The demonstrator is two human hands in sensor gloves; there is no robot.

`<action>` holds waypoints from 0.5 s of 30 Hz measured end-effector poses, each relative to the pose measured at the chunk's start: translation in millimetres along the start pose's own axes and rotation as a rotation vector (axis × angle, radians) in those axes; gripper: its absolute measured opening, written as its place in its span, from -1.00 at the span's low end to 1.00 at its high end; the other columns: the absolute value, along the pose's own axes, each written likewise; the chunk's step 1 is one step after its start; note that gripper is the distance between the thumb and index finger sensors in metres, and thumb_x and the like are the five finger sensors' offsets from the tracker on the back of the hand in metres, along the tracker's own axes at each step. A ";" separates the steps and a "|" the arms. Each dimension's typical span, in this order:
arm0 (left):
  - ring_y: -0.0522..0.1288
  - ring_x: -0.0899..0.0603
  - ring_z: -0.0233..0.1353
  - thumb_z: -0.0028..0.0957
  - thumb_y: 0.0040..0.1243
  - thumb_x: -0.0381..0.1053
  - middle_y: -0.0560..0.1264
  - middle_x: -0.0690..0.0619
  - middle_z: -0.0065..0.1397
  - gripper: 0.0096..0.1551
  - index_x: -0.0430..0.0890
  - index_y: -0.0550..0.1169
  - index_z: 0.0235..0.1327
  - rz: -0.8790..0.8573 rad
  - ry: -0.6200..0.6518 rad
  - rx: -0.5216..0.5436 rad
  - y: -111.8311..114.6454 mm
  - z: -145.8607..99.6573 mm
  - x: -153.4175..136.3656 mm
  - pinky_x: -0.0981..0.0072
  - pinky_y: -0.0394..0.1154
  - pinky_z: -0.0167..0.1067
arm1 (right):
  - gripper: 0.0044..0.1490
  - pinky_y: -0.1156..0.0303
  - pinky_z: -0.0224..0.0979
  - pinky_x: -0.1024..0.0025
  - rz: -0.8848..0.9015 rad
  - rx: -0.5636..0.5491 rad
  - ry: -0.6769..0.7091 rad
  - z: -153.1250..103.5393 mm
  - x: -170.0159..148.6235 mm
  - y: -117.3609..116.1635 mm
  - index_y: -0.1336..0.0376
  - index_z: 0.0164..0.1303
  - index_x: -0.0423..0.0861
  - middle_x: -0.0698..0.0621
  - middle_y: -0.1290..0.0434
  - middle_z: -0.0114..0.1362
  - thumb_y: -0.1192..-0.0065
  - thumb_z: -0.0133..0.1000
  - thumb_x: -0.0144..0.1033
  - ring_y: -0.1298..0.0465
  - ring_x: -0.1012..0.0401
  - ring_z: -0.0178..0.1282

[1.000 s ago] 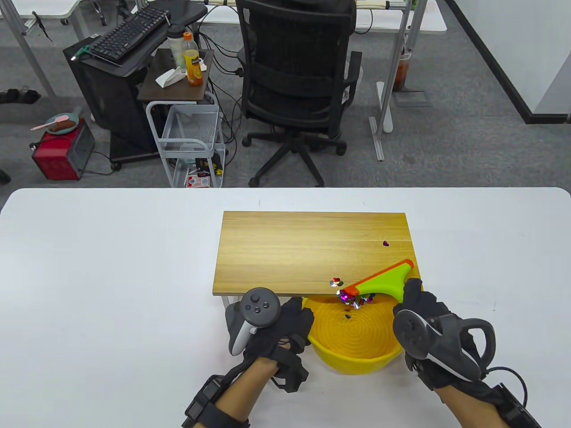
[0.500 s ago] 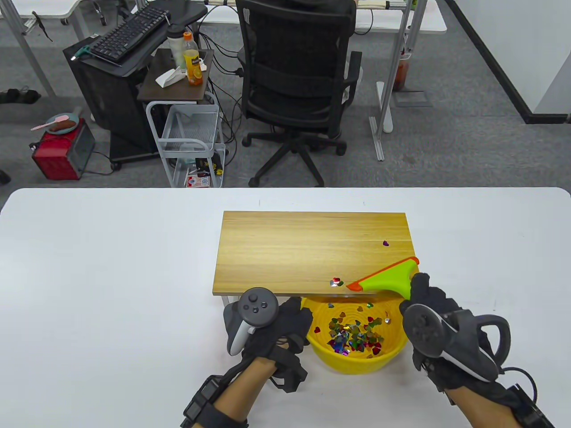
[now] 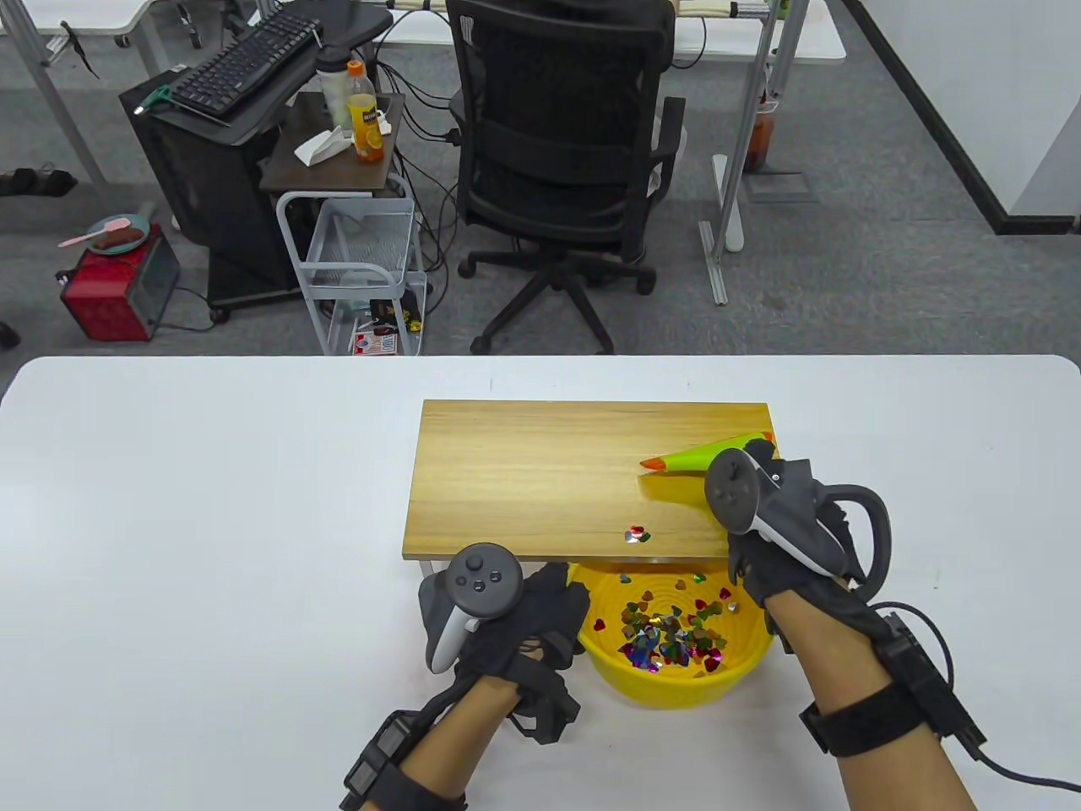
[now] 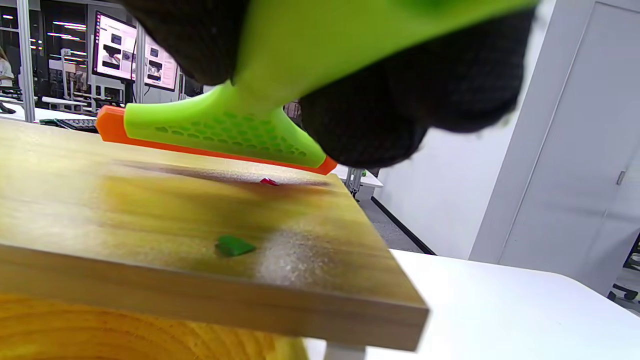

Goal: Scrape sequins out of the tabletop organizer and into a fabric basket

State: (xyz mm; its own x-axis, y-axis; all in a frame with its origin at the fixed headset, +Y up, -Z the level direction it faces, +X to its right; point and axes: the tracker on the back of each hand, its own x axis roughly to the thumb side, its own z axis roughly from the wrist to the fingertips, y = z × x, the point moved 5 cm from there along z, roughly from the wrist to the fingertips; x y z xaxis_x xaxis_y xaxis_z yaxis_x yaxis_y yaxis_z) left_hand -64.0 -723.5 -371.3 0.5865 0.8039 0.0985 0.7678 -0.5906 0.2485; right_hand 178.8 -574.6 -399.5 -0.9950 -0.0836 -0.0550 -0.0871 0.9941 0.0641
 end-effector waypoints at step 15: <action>0.77 -0.19 -0.52 0.09 0.11 0.09 0.78 -0.21 -0.38 -0.37 -0.43 0.44 0.09 0.006 -0.005 0.015 -5.4 -0.8 -2.0 0.10 0.69 -0.64 | -0.23 -0.68 -0.08 0.20 -0.114 0.082 0.114 -70.7 23.4 3.8 -0.08 0.59 -0.38 -0.34 -0.50 0.33 -0.12 0.36 -0.15 -0.70 -0.09 -0.09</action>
State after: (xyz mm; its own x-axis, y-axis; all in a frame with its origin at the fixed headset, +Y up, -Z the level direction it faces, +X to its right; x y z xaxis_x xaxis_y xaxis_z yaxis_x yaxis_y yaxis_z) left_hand -69.5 -721.9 -372.1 0.5923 0.8001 0.0951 0.7682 -0.5964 0.2329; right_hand 151.7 -577.6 -330.0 -0.9784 -0.1987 0.0566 -0.2000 0.9796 -0.0175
